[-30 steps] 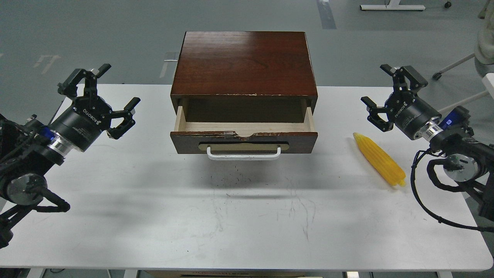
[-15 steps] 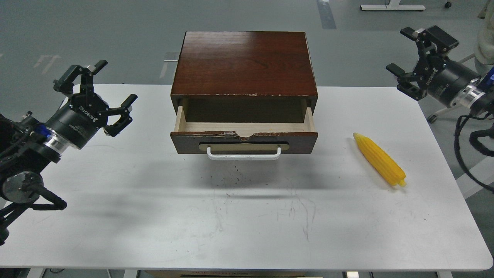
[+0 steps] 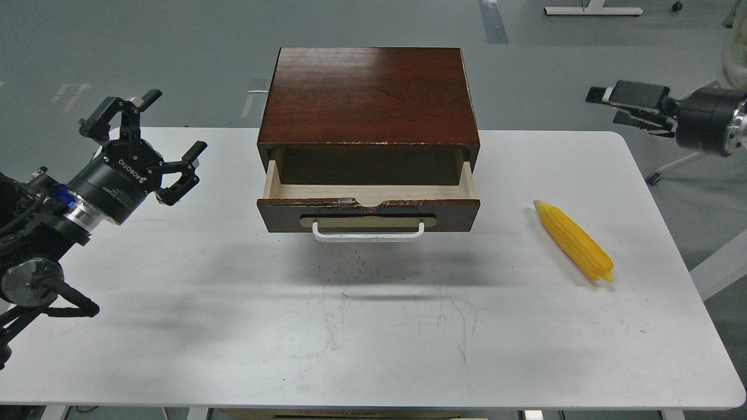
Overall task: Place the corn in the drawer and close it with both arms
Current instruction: 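Move the right gripper down to the yellow corn cob and grasp it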
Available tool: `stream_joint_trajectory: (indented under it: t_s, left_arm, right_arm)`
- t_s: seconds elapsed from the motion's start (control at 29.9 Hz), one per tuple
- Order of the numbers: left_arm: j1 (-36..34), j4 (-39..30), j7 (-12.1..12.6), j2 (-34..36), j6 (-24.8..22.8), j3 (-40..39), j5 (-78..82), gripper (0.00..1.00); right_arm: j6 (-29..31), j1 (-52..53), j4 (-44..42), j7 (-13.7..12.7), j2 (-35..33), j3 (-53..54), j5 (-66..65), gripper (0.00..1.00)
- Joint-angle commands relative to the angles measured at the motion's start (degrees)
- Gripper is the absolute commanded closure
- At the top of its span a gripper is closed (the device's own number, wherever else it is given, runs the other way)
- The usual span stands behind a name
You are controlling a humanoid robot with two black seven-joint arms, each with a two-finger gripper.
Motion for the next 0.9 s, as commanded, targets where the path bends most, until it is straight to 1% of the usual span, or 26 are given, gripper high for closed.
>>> stream_joint_trajectory:
  t_s: [0.0,0.1,0.3,0.53,0.67,0.87]
  left_arm:
    - [0.01,-0.25,0.0,0.4,0.0,0.1,0.0,0.0]
    - [0.01,-0.51,0.0,0.58,0.0,0.1,0.08,0.0]
    - [0.09,-0.69,0.0,1.2,0.0,0.36,0.08,0.0]
    - [0.09,-0.69,0.0,1.46,0.0,0.36,0.17,0.0]
    - [0.09,-0.69,0.0,1.55,0.0,0.45,0.26,0.0]
    - [0.09,-0.69,0.0,1.64,0.0,0.45,0.26,0.0]
  right_arm:
    - [-6.26,0.19,0.5,-0.02,0.29,-6.14,-6.76,0.0]
    - [-8.12,0.11,0.41,-0.02,0.46,-7.81,-9.22,0.0]
    - [-8.39,-0.16,0.32,-0.02,0.9,-10.45,-14.06,0.0]
    - [-8.74,-0.25,-2.22,-0.02,5.03,-14.93,-14.33,0.0]
    - [-9.44,-0.51,-6.88,-0.02,9.24,-19.76,-14.33,0.0]
    - [-10.68,-1.65,-8.99,-0.02,11.09,-21.7,-14.24,0.0]
